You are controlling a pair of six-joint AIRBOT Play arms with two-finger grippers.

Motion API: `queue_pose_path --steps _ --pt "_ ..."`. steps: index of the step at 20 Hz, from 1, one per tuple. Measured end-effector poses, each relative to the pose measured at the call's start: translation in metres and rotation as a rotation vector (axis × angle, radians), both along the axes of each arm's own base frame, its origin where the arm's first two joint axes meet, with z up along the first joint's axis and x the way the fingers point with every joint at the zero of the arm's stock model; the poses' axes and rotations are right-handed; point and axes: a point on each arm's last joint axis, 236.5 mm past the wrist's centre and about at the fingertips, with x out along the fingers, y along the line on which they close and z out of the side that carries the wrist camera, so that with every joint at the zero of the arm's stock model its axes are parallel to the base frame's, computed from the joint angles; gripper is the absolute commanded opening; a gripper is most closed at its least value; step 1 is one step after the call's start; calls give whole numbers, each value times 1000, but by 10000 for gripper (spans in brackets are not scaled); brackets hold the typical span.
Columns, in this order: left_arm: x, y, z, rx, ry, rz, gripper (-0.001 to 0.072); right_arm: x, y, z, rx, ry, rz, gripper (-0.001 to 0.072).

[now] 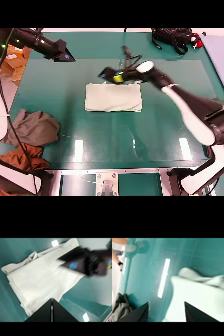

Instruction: Fold the shirts.

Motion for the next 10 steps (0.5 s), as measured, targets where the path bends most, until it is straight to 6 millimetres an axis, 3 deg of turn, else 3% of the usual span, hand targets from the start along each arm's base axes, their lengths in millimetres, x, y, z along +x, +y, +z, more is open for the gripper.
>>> queue_pose_path --steps 2,3,5,7,10 --pt "0 2 -2 12 0 -1 28 10 -68 -1 -20 49 -47 495" --pt "0 2 -2 15 1 0 28 11 -102 -6 -37 82 -77 549" --pt "1 5 -4 23 1 5 29 -5 -161 -32 -72 181 -125 595" --pt "1 5 -4 26 1 5 28 -30 -195 -66 -96 283 -154 601" --pt "1 6 -4 28 0 7 28 -63 -202 -105 -96 373 -152 601"
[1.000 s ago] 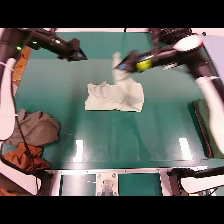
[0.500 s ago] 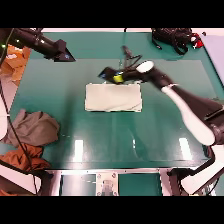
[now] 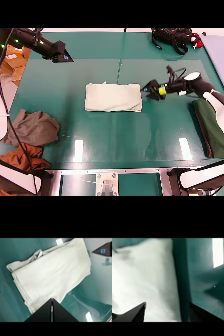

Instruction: Fold the shirts.

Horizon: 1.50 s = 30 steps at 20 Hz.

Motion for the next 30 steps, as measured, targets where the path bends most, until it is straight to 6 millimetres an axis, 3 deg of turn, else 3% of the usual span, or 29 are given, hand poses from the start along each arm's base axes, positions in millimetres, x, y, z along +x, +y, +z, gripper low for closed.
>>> queue_pose_path --steps 3,4,5,6,7,9,12,14,17,19,22,24,26,30 --pt "1 0 0 0 -2 4 28 -6 21 -14 50 11 4 595" --pt "1 0 0 -1 -1 4 28 -6 32 -15 76 9 13 482" --pt "1 0 0 0 -1 5 29 -4 40 -17 85 2 21 223" --pt "1 0 0 1 0 5 29 1 46 -16 90 -13 23 60" --pt "0 1 0 2 2 5 28 8 55 -9 110 -34 28 13" --pt "-2 0 -1 2 10 -3 28 21 64 13 145 -78 42 12" --pt "-4 1 -2 5 19 -8 28 45 50 75 196 -173 25 11" --pt "-6 0 -2 5 23 -12 28 57 16 122 194 -244 -29 11" --pt "-6 1 -2 6 25 -11 28 60 -60 187 147 -340 -161 11" --pt "-7 0 -2 6 26 -14 28 53 -123 225 104 -404 -275 11" --pt "-7 0 -3 6 27 -14 29 27 -216 264 33 -464 -460 11" --pt "-7 0 -2 6 26 -14 28 1 -271 283 0 -483 -575 11" --pt "-7 0 -2 6 26 -14 28 -30 -315 288 -40 -459 -675 11" --pt "-7 0 -4 6 29 -13 28 -98 -377 276 -164 -330 -861 11"
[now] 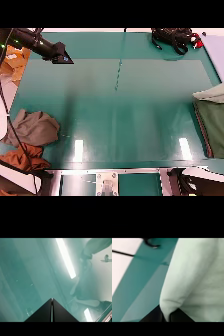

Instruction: Fold the shirts.

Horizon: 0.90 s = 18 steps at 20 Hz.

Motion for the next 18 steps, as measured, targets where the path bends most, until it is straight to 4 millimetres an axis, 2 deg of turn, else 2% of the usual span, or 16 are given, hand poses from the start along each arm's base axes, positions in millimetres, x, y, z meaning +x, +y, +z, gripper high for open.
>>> queue_pose_path --steps 2,5,8,9,10,11,13,15,16,17,18 --pt "-1 0 -3 0 8 0 28 -34 -19 -11 -7 95 -92 11" --pt "-2 0 -7 0 20 -1 29 -75 -28 -38 3 248 -174 11" --pt "-3 0 -8 0 28 -2 28 -122 -28 -85 49 461 -244 27" --pt "-4 0 -9 1 31 -5 28 -140 -25 -103 72 540 -263 193" --pt "-5 0 -9 2 35 -7 28 -158 -21 -121 101 624 -280 447" --pt "-6 0 -10 3 40 -10 28 -178 -16 -138 132 716 -300 556" --pt "-8 0 -10 4 45 -14 28 -206 -7 -161 177 844 -331 555" --pt "-9 0 -10 4 48 -17 27 -216 -2 -170 207 898 -347 543" --pt "-9 0 -10 3 48 -17 28 -210 1 -170 211 890 -342 339" --pt "-9 0 -9 1 47 -16 27 -197 2 -167 207 859 -324 80" --pt "-10 -1 -7 -1 44 -15 27 -177 2 -162 188 805 -297 47"
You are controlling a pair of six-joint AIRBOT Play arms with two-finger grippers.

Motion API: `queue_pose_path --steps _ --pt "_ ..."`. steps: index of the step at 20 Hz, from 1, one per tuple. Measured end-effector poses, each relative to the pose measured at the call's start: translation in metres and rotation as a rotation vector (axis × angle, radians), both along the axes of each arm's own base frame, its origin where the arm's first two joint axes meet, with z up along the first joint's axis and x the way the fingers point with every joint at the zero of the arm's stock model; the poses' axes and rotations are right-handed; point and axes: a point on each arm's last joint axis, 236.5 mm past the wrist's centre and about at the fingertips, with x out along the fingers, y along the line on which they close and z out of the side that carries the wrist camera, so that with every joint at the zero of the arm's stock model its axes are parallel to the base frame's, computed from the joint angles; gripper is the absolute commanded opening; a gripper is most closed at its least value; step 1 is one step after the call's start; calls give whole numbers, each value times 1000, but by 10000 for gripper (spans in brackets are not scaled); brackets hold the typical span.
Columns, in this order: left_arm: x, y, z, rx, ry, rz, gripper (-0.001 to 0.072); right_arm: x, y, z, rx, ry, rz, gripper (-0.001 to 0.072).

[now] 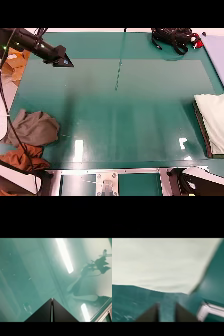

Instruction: Fold the shirts.

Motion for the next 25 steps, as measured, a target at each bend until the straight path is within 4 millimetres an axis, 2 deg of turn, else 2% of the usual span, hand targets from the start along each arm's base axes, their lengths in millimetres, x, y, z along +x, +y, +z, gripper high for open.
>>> queue_pose_path --steps 1,3,4,6,7,9,10,12,15,17,19,25 --pt "-1 -1 4 -4 -4 4 27 22 3 7 -18 -57 47 13" --pt "-5 -1 14 -6 -19 10 27 75 17 22 -55 -172 171 12" --pt "-9 0 20 -5 -25 17 27 100 31 28 -71 -216 245 11" --pt "-23 2 27 0 -21 31 27 145 70 32 -80 -282 404 10" --pt "-33 3 27 8 -13 38 27 163 96 30 -74 -302 494 10" --pt "-59 10 16 49 21 71 26 184 151 19 -55 -325 657 10" --pt "-73 14 7 69 44 93 27 188 181 9 -40 -331 736 10" --pt "-106 25 -16 113 85 144 27 184 229 -15 -16 -328 856 10" --pt "-154 36 -54 155 138 214 28 166 281 -48 10 -320 981 11" --pt "-172 42 -72 176 155 245 28 158 301 -63 8 -323 1032 11" --pt "-183 46 -84 191 166 265 28 151 313 -71 15 -319 1068 11" --pt "-182 51 -93 197 135 307 28 142 327 -80 27 -311 1108 11"
